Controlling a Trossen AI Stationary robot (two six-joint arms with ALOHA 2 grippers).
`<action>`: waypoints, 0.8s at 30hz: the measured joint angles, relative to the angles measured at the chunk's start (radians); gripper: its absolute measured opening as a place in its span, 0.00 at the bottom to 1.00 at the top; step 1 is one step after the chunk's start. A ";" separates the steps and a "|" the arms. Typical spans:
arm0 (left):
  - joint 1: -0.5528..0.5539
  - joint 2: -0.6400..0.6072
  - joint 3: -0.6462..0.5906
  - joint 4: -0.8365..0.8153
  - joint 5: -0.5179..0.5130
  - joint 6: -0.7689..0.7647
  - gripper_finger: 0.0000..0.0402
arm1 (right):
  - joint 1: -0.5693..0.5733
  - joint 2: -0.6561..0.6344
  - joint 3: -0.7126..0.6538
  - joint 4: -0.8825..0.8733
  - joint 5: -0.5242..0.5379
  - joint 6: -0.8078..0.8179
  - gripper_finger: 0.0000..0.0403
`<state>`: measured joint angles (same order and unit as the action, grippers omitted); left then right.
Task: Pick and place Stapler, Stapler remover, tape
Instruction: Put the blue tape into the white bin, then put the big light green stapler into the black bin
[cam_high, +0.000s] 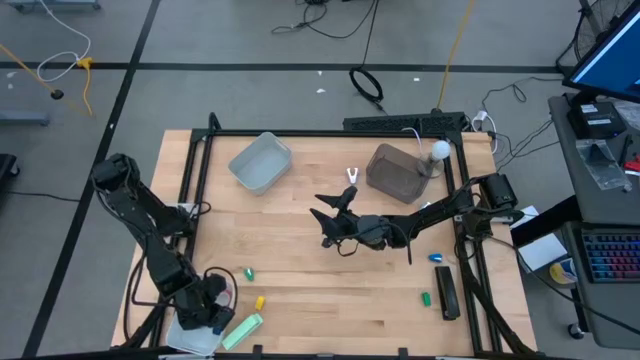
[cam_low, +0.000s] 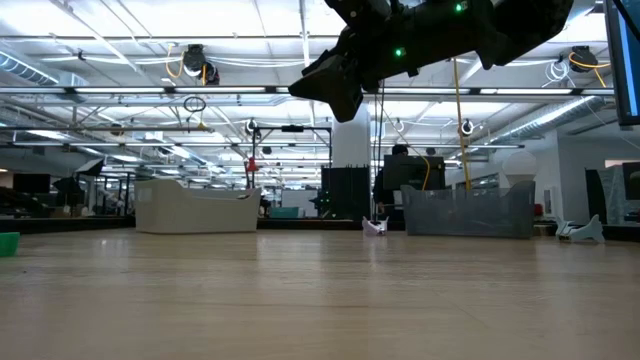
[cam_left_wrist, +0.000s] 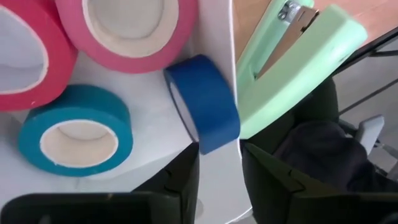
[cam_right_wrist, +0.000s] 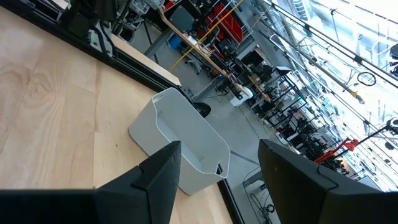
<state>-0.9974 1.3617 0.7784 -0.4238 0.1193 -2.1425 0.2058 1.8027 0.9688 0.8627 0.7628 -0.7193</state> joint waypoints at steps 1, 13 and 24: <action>0.000 0.000 0.000 0.000 0.014 0.000 0.32 | 0.000 0.000 0.000 0.000 0.000 0.000 0.52; 0.002 -0.111 0.000 0.001 0.021 -0.037 0.34 | 0.012 0.000 0.000 0.000 0.000 0.000 0.52; 0.084 -0.182 0.000 0.003 -0.333 0.318 0.25 | 0.019 0.000 0.000 -0.008 0.134 -0.036 0.52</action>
<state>-0.9134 1.1792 0.7788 -0.4204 -0.2135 -1.8247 0.2247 1.8027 0.9687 0.8551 0.8965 -0.7548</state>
